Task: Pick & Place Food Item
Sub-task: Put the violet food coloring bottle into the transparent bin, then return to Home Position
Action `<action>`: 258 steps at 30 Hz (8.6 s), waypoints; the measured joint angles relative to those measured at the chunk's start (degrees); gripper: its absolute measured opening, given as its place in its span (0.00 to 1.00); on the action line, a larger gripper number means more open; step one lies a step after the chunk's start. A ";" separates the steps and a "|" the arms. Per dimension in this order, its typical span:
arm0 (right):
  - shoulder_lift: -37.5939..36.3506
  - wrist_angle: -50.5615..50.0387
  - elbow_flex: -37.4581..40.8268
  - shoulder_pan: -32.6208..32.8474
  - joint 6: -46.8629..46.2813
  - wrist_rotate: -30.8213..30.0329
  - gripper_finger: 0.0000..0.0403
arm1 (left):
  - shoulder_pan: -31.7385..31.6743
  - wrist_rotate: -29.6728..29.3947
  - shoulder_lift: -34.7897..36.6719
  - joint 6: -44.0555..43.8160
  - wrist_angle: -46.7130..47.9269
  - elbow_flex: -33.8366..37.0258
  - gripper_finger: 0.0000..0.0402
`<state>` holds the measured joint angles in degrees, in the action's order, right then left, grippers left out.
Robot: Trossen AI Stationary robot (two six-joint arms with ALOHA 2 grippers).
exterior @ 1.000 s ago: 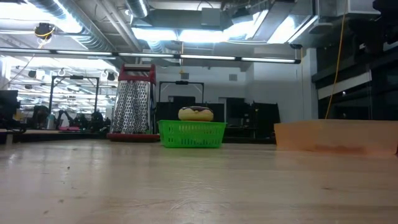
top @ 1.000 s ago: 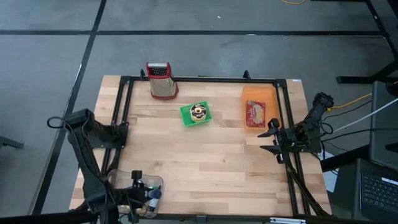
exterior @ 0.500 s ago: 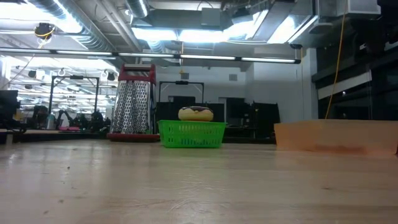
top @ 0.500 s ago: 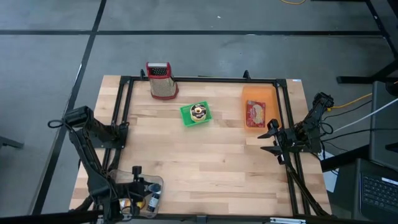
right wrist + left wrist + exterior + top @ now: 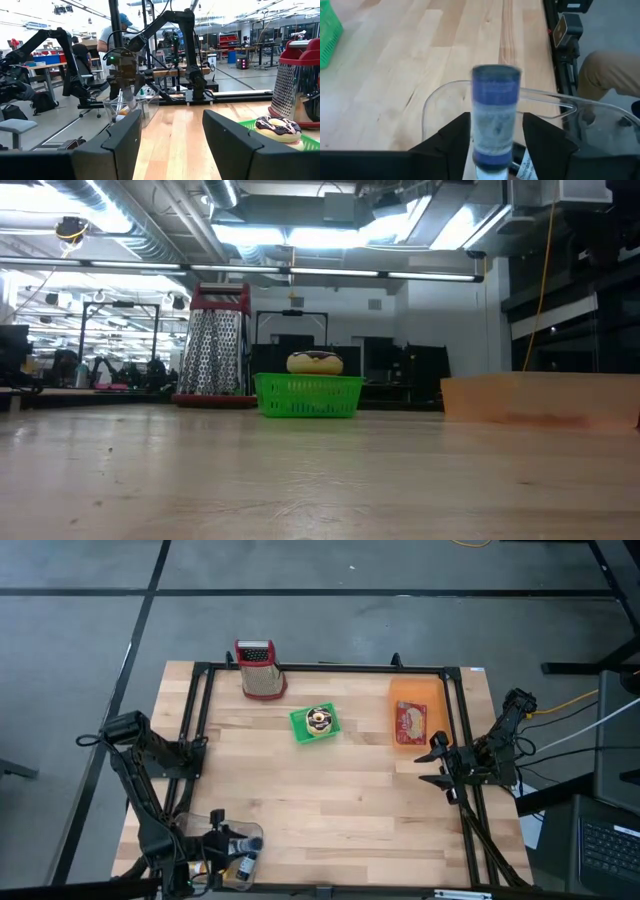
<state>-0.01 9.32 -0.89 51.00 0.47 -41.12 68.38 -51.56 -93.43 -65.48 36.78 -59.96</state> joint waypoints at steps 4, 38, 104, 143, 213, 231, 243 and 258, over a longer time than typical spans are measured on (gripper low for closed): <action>0.00 0.00 0.00 0.00 0.17 0.00 0.53 | 0.00 -2.04 0.65 0.14 -0.53 0.00 0.48; 0.00 2.58 -0.02 -0.04 9.88 31.08 0.53 | 2.89 0.51 15.40 43.19 -29.87 2.96 0.45; 0.00 4.21 -0.09 -0.01 13.08 31.69 0.53 | -7.47 25.56 93.30 72.62 -39.86 59.17 0.45; 0.90 -7.89 -0.20 -0.06 0.13 34.51 0.53 | -69.98 78.11 80.78 74.15 -41.25 59.45 0.45; 10.05 -5.44 -0.09 -52.04 9.28 37.05 0.53 | -87.80 55.16 79.99 54.83 -38.30 59.46 0.45; 10.05 -5.46 -0.09 -52.04 9.20 37.05 0.53 | -87.80 55.18 79.97 54.21 -38.26 59.45 0.45; 10.05 -5.46 -0.09 -52.04 9.22 37.07 0.53 | -87.80 55.20 79.97 54.22 -38.26 59.47 0.45; 10.05 -5.46 -0.09 -52.04 9.25 37.07 0.53 | -87.80 55.22 79.97 54.21 -38.28 59.47 0.45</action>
<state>10.04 3.86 -0.97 -1.04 9.72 -4.05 -19.42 3.66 -13.45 -11.27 -1.49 -0.50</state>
